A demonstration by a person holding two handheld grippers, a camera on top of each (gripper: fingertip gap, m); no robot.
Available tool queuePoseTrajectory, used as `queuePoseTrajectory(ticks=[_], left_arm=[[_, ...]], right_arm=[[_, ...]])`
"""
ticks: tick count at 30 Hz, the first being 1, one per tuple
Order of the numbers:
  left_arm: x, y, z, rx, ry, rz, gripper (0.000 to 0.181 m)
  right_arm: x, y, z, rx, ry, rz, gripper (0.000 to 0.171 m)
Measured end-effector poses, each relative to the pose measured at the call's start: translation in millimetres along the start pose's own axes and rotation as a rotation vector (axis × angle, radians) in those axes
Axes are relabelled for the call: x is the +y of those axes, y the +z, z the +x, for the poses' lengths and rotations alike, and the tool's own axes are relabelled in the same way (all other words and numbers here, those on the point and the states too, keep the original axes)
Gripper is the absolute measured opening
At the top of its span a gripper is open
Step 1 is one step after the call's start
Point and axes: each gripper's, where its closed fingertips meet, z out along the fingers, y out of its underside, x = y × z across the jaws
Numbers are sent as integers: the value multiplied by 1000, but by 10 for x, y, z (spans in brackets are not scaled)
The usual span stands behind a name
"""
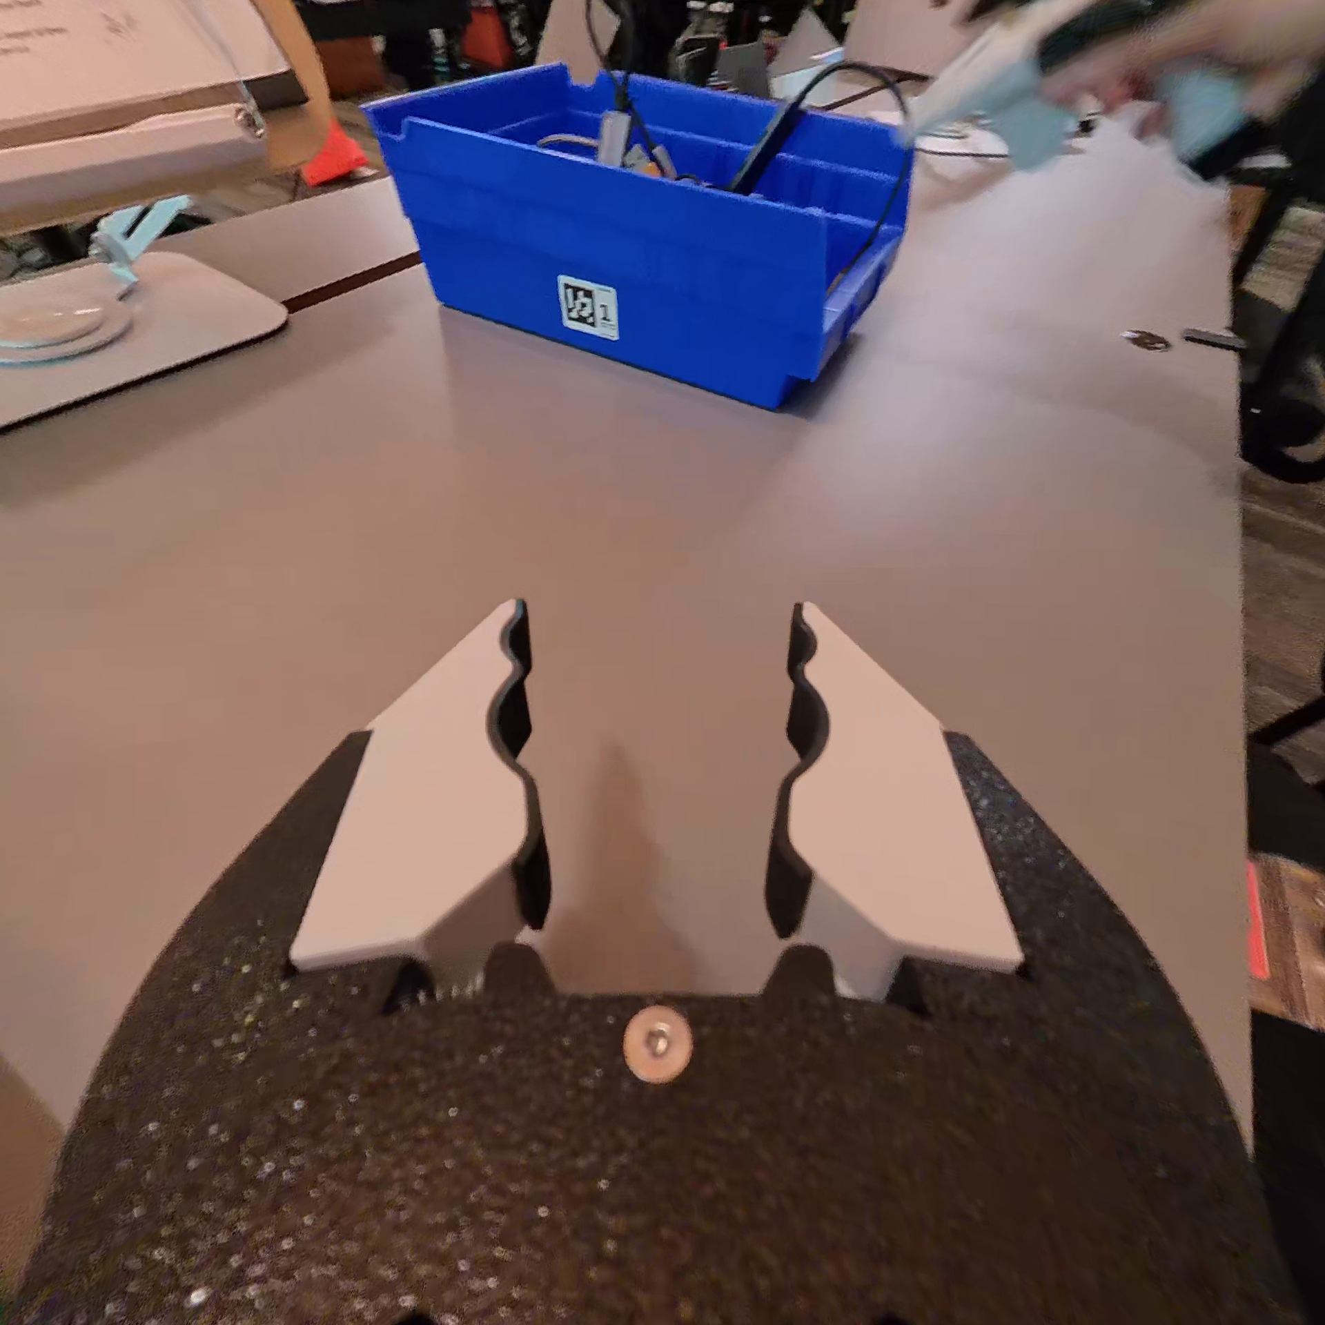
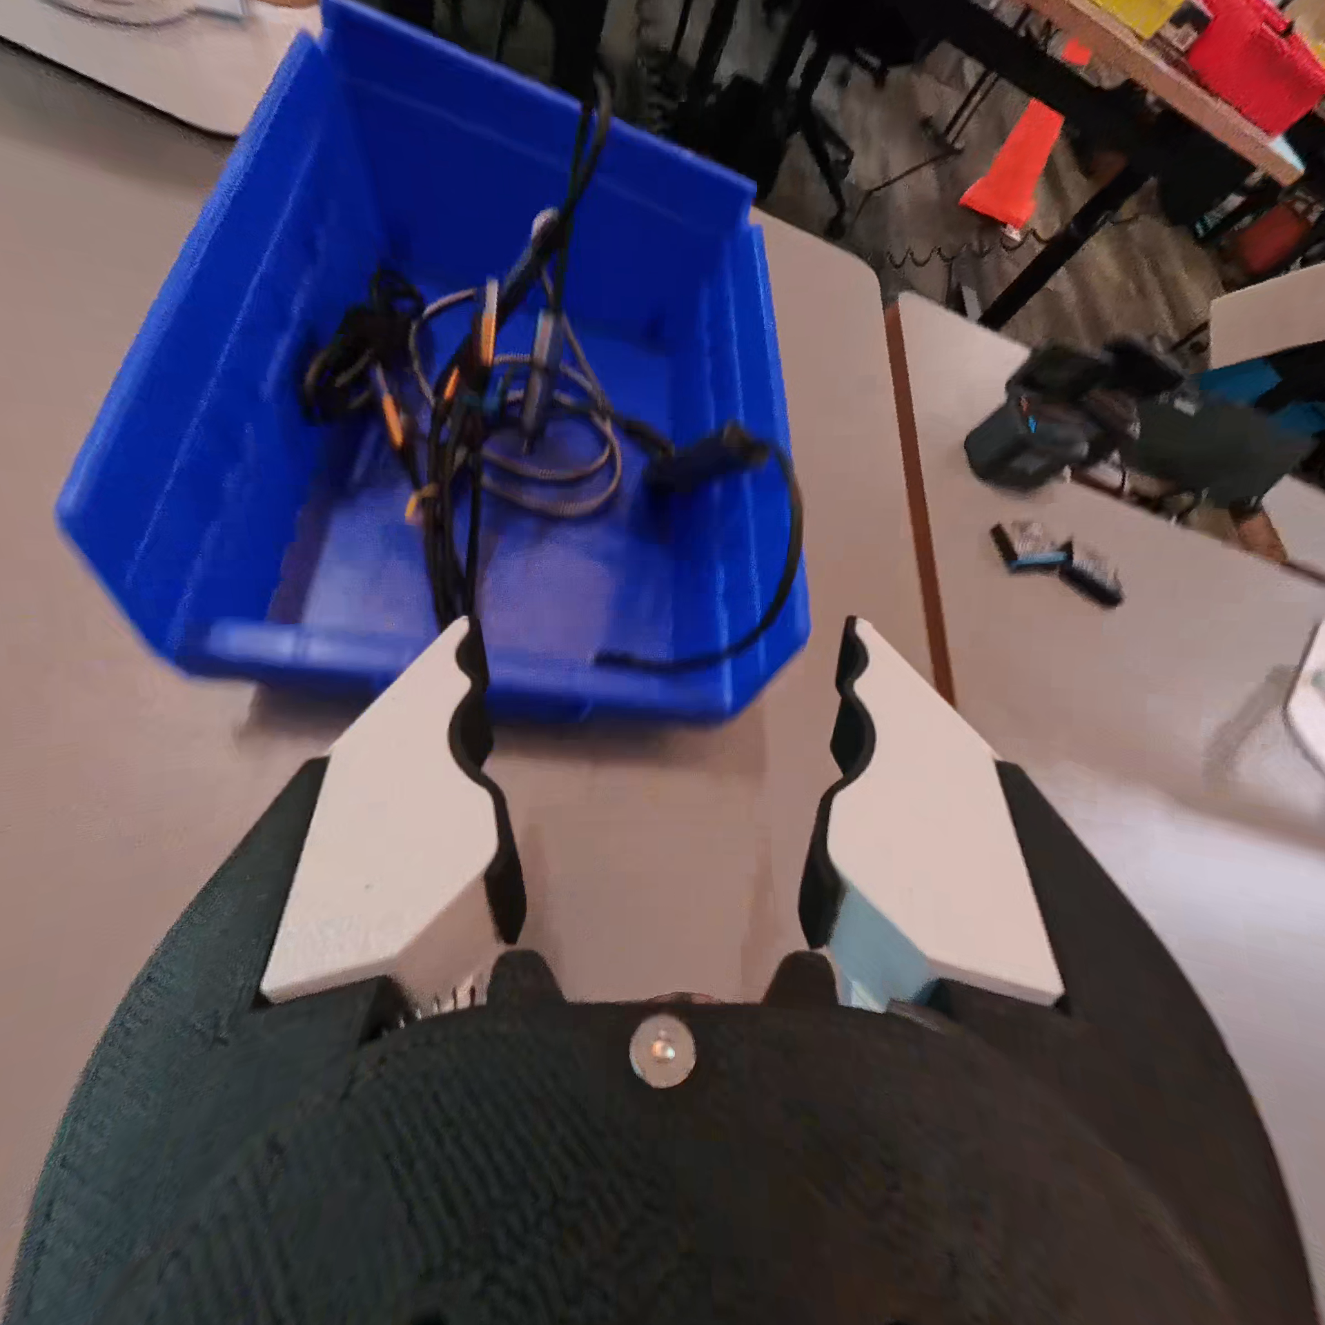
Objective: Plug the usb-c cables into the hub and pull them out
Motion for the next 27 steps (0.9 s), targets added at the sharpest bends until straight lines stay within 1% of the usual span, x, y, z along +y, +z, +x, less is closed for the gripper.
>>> queuePoseTrajectory(ticks=[2, 4, 6, 7, 8, 9, 11, 13, 15, 17, 18, 19, 20, 21, 22, 23, 24, 27], left_arm=[[5, 87, 7, -51, -31, -15, 75], [-36, 256, 82, -93, -58, -31, 77], [-175, 557, 280, -79, -62, -40, 82], [-278, 736, 414, -53, -72, -42, 84], [-391, 922, 532, -38, -84, -40, 85], [-503, 1112, 632, -30, -87, -38, 87], [-708, 1489, 737, -57, -76, -25, 91], [-873, 1824, 710, -144, -86, -4, 90], [-966, 2081, 643, -236, -97, -10, 91], [-923, 2273, 541, -334, -25, -77, 98], [-896, 2331, 446, -402, -3, -102, 98], [-890, 2367, 364, -452, 11, -106, 93], [-890, 2397, 318, -464, 18, -96, 82], [-886, 2415, 294, -450, 10, -85, 74], [-875, 2438, 330, -385, -14, -74, 62], [-858, 2413, 316, -356, -57, -63, 54], [-842, 2358, 271, -345, -89, -54, 44], [-761, 2049, -92, -456, -90, -58, 14]], right_arm=[[390, -183, -54, 11, 89, 28, 97], [719, -259, -63, 27, 172, 35, 99], [865, -240, 8, 50, 197, 44, 100], [915, -236, 55, 56, 192, 11, 102], [949, -256, 147, 97, 201, -15, 107], [939, -285, 234, 142, 211, -4, 108], [867, -323, 272, 148, 231, 64, 108], [838, -333, 250, 117, 267, 77, 108], [812, -352, 259, 127, 271, 88, 108], [768, -362, 222, 118, 259, 100, 108], [735, -366, 198, 112, 259, 107, 108], [696, -370, 171, 105, 257, 118, 108], [654, -376, 140, 98, 253, 129, 107], [617, -381, 108, 93, 246, 136, 107], [583, -387, 72, 87, 234, 141, 107], [547, -396, 28, 77, 218, 146, 107], [510, -408, -14, 68, 205, 154, 107], [400, -453, -111, 42, 191, 182, 107]])
